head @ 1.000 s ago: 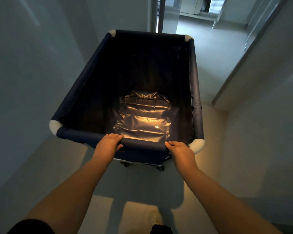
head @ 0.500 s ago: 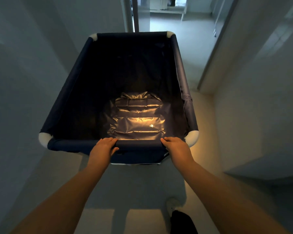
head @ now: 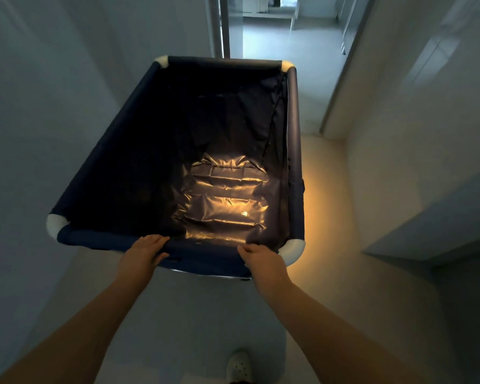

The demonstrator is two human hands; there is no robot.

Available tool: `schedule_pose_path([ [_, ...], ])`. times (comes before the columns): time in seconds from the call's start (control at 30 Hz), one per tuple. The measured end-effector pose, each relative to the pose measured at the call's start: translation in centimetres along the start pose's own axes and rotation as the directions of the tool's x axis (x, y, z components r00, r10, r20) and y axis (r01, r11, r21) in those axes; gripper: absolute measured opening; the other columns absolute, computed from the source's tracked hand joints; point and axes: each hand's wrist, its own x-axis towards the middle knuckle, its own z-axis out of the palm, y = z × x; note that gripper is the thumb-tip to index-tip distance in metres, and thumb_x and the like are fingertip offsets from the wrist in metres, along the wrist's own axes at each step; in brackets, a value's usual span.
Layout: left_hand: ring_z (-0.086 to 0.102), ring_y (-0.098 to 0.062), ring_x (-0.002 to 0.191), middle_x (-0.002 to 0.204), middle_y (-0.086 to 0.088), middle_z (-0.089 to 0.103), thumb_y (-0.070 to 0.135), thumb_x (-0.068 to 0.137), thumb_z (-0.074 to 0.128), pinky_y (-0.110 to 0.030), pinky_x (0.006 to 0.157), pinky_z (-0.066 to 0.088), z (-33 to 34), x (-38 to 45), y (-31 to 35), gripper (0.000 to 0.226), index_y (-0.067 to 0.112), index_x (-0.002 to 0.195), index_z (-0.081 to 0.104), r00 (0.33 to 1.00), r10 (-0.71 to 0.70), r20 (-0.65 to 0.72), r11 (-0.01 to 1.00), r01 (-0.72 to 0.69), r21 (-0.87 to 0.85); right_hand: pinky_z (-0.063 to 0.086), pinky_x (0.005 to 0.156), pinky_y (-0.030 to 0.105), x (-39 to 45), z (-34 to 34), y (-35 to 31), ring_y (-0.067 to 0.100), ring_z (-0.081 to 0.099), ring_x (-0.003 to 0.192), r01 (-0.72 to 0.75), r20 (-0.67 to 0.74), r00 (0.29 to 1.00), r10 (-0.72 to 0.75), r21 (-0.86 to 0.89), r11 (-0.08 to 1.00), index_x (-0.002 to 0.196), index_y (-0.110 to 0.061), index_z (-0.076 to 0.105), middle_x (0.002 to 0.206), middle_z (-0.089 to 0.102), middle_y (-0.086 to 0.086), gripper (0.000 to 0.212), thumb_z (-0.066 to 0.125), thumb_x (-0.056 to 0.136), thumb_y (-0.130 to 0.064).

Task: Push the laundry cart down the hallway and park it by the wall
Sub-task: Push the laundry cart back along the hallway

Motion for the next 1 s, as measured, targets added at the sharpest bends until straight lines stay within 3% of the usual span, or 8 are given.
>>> schedule_pose_path([
  [0.33, 0.058, -0.034, 0.109, 0.12, -0.013, 0.064, 0.015, 0.084, 0.067, -0.043, 0.094, 0.046, 4.2, -14.5, 7.9, 0.04, 0.007, 0.122, 0.059, 0.997, -0.055, -0.058, 0.998, 0.057, 0.023, 0.04, 0.103, 0.036, -13.9, 3.5, 3.1, 0.027, 0.038, 0.131, 0.074, -0.008, 0.997, -0.074, -0.034, 0.997, 0.143, -0.015, 0.023, 0.148, 0.036, 0.007, 0.061, 0.049, 0.089, -0.004],
  [0.53, 0.068, -0.032, 0.081, 0.098, -0.008, 0.074, 0.023, 0.071, 0.08, -0.036, 0.067, 0.057, 6.7, -22.6, 17.5, 0.042, 0.012, 0.11, 0.067, 0.997, 0.019, -0.072, 0.996, -0.012, 0.094, 0.027, 0.111, 0.027, -23.2, 4.1, 10.2, 0.021, 0.032, 0.137, 0.099, -0.041, 0.994, -0.098, 0.014, 0.995, 0.142, -0.018, 0.029, 0.152, 0.033, 0.006, 0.054, 0.048, 0.092, -0.008],
  [0.7, 0.071, -0.024, 0.065, 0.087, -0.004, 0.077, 0.025, 0.056, 0.089, -0.024, 0.052, 0.056, 9.2, -26.4, 23.9, 0.05, 0.013, 0.102, 0.071, 0.983, 0.182, -0.035, 0.975, -0.176, 0.132, 0.027, 0.112, 0.029, -30.2, 3.5, 16.5, 0.02, 0.031, 0.138, 0.14, -0.035, 0.989, -0.141, -0.034, 0.99, 0.143, -0.022, 0.028, 0.153, 0.031, 0.004, 0.053, 0.042, 0.094, -0.005],
  [0.77, 0.073, -0.019, 0.072, 0.092, -0.003, 0.077, 0.028, 0.073, 0.076, -0.022, 0.055, 0.057, 10.5, -27.4, 26.0, 0.033, 0.013, 0.102, 0.071, 0.952, 0.293, -0.086, 0.943, -0.273, 0.189, 0.022, 0.114, 0.028, -32.4, 3.3, 18.5, 0.02, 0.027, 0.141, 0.141, -0.039, 0.989, -0.142, -0.039, 0.989, 0.144, -0.021, 0.025, 0.154, 0.028, 0.005, 0.056, 0.039, 0.093, -0.001],
  [0.8, 0.073, -0.017, 0.078, 0.097, -0.004, 0.076, 0.032, 0.085, 0.057, -0.023, 0.059, 0.058, 11.0, -27.8, 26.9, 0.031, 0.012, 0.105, 0.069, 0.935, 0.344, -0.09, 0.925, -0.32, 0.205, 0.019, 0.116, 0.027, -33.3, 3.3, 19.5, 0.02, 0.025, 0.142, 0.136, -0.045, 0.99, -0.137, -0.028, 0.99, 0.144, -0.02, 0.024, 0.154, 0.027, 0.005, 0.056, 0.039, 0.093, 0.0],
  [0.87, 0.072, -0.017, 0.088, 0.105, -0.005, 0.074, 0.035, 0.09, 0.033, -0.025, 0.067, 0.059, 12.1, -28.3, 28.3, 0.047, 0.009, 0.109, 0.067, 0.896, 0.437, -0.079, 0.882, -0.409, 0.232, 0.012, 0.116, 0.025, -34.8, 3.5, 21.1, 0.02, 0.019, 0.144, 0.129, -0.054, 0.99, -0.129, -0.001, 0.992, 0.144, -0.019, 0.022, 0.155, 0.022, 0.006, 0.056, 0.037, 0.094, 0.002],
  [0.97, 0.071, -0.019, 0.094, 0.112, -0.007, 0.071, 0.023, 0.085, 0.06, -0.026, 0.072, 0.058, 13.5, -28.7, 29.8, 0.035, 0.008, 0.116, 0.064, 0.842, 0.53, -0.099, 0.829, -0.49, 0.271, 0.005, 0.111, 0.02, -36.2, 3.3, 23.2, 0.02, 0.013, 0.145, 0.126, -0.059, 0.99, -0.125, 0.013, 0.992, 0.144, -0.019, 0.021, 0.156, 0.019, 0.006, 0.059, 0.035, 0.093, 0.007],
  [1.0, 0.07, -0.019, 0.094, 0.113, -0.007, 0.071, 0.02, 0.076, 0.072, -0.026, 0.073, 0.058, 13.9, -28.8, 30.3, 0.045, 0.008, 0.118, 0.062, 0.846, 0.528, -0.08, 0.833, -0.497, 0.242, 0.003, 0.109, 0.019, -36.4, 3.1, 23.9, 0.017, 0.01, 0.144, 0.132, -0.06, 0.99, -0.131, 0.014, 0.991, 0.144, -0.019, 0.02, 0.156, 0.019, 0.005, 0.06, 0.035, 0.093, 0.008],
])
